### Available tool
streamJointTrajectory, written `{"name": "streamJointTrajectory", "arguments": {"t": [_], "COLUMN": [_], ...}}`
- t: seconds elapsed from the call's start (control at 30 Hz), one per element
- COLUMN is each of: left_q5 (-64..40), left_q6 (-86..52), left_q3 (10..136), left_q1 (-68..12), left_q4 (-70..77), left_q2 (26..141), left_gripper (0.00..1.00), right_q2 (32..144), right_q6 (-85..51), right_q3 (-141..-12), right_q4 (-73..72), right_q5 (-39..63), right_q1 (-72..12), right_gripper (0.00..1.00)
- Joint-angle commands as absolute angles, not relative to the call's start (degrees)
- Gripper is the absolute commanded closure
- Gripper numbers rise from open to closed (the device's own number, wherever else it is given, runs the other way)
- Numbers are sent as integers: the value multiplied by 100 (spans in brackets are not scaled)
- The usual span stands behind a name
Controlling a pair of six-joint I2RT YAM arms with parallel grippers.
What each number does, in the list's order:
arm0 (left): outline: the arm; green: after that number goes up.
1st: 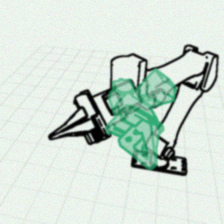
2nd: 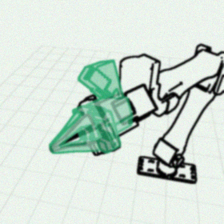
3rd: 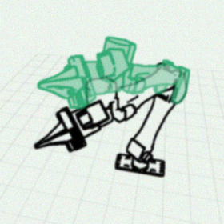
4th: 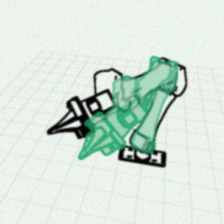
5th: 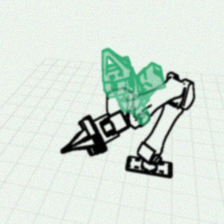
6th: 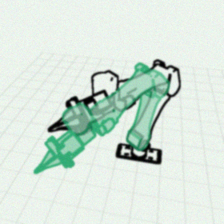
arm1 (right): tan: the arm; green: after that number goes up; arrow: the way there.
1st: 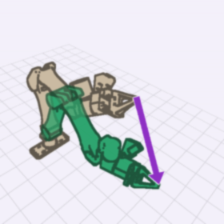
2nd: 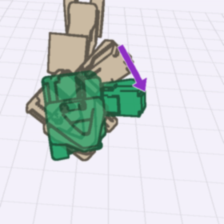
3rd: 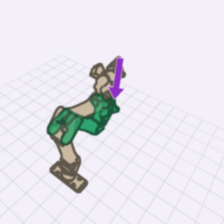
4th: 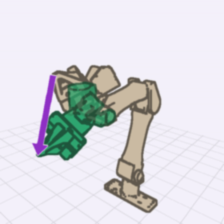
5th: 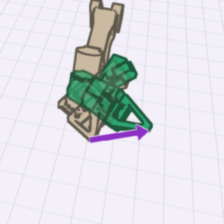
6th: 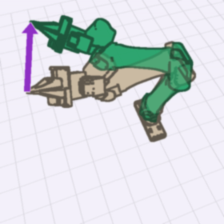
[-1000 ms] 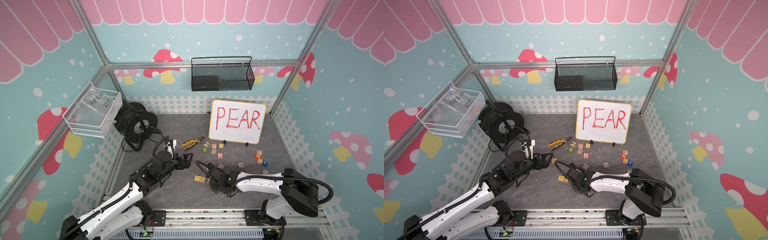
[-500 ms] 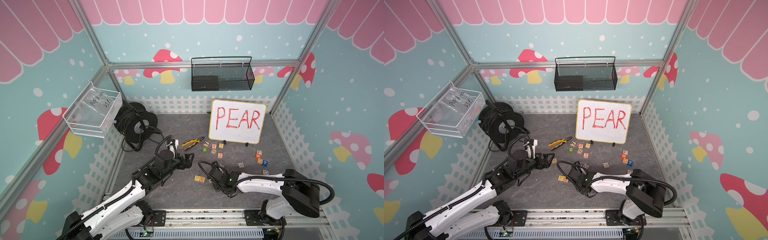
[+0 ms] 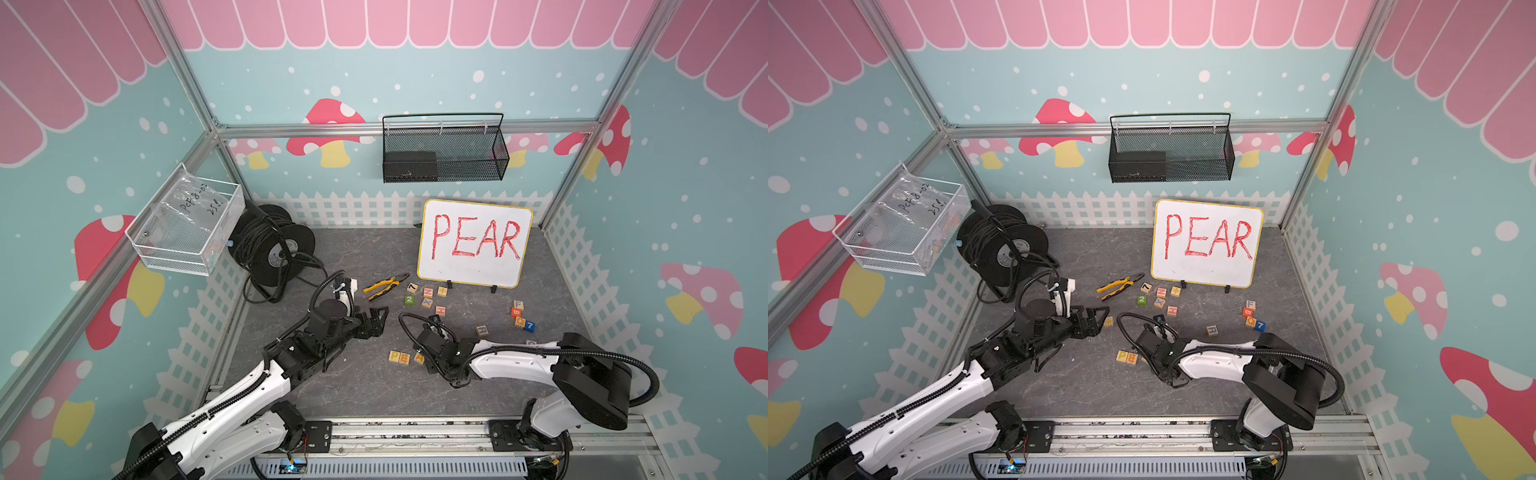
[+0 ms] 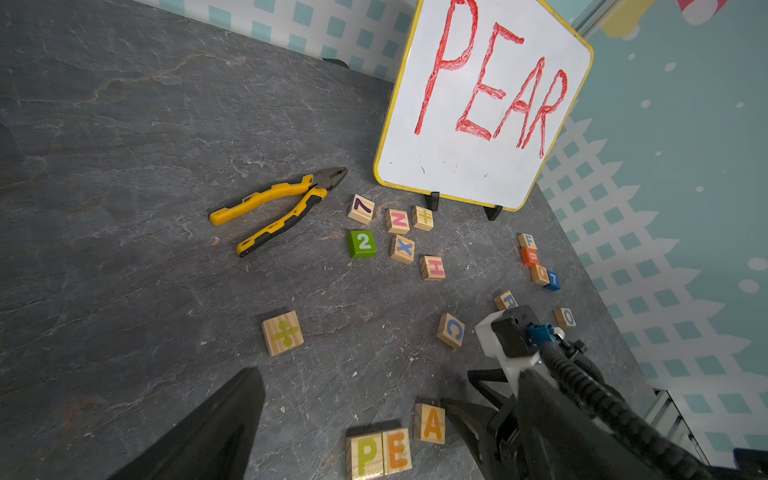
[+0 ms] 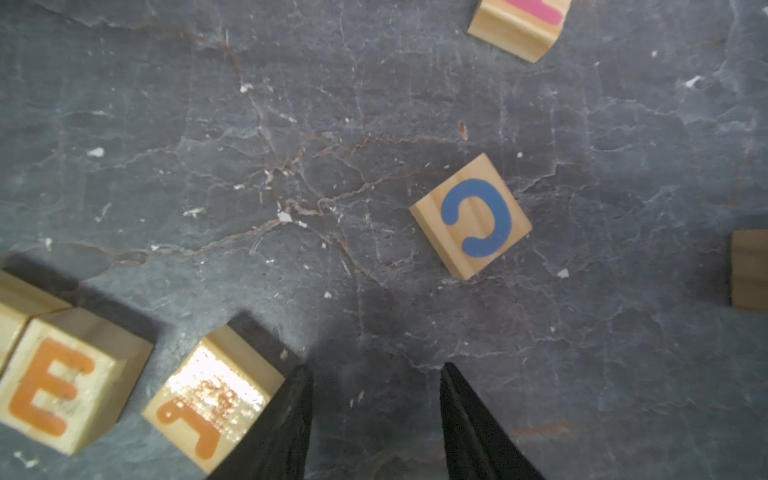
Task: Spell the uppercase word “pear” with letter blocks
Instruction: Adjust the letter block at the center of the board.
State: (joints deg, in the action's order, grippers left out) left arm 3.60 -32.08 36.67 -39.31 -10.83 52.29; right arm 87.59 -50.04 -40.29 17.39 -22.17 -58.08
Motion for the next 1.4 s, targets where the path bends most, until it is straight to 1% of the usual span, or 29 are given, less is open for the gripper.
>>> {"name": "streamJointTrajectory", "arguments": {"t": [0.0,0.27,0.37,0.47,0.53,0.63,0.73,0.9,1.17,1.27,1.37], "left_q5": [352,394,379,378,378,341,242,94,-116,-361,-397], "left_q6": [-3112,-3103,-3111,-3111,-3109,-3129,-3137,-3222,-3280,-3416,-3419], "left_q3": [3753,3685,3649,3597,3554,3445,3361,3214,3125,3063,3061], "left_q1": [-3889,-3885,-3880,-3883,-3876,-3876,-3876,-3876,-3867,-3867,-3874], "left_q4": [-1050,-1088,-1090,-1089,-1082,-987,-868,-610,-434,-237,-236], "left_q2": [5160,5010,4953,4875,4811,4729,4720,4696,4632,4673,4687], "left_gripper": [3,3,3,3,3,3,3,3,3,3,3], "right_q2": [8921,8560,8387,8136,7933,7813,7959,8333,8816,8873,8852], "right_q6": [-5128,-5273,-5607,-6038,-6363,-6707,-6901,-7117,-7337,-7383,-7431], "right_q3": [-4062,-4182,-4303,-4386,-4391,-4381,-4494,-4655,-4832,-4885,-4904], "right_q4": [1721,1835,2218,2567,2660,2461,2375,2356,2370,2378,2381], "right_q5": [-2127,-2151,-2278,-2281,-2125,-1657,-1288,-1085,-1071,-1092,-1151], "right_q1": [-5774,-5748,-5728,-5695,-5687,-5678,-5687,-5713,-5757,-5759,-5773], "right_gripper": [48,48,48,45,41,41,41,41,40,40,40]}}
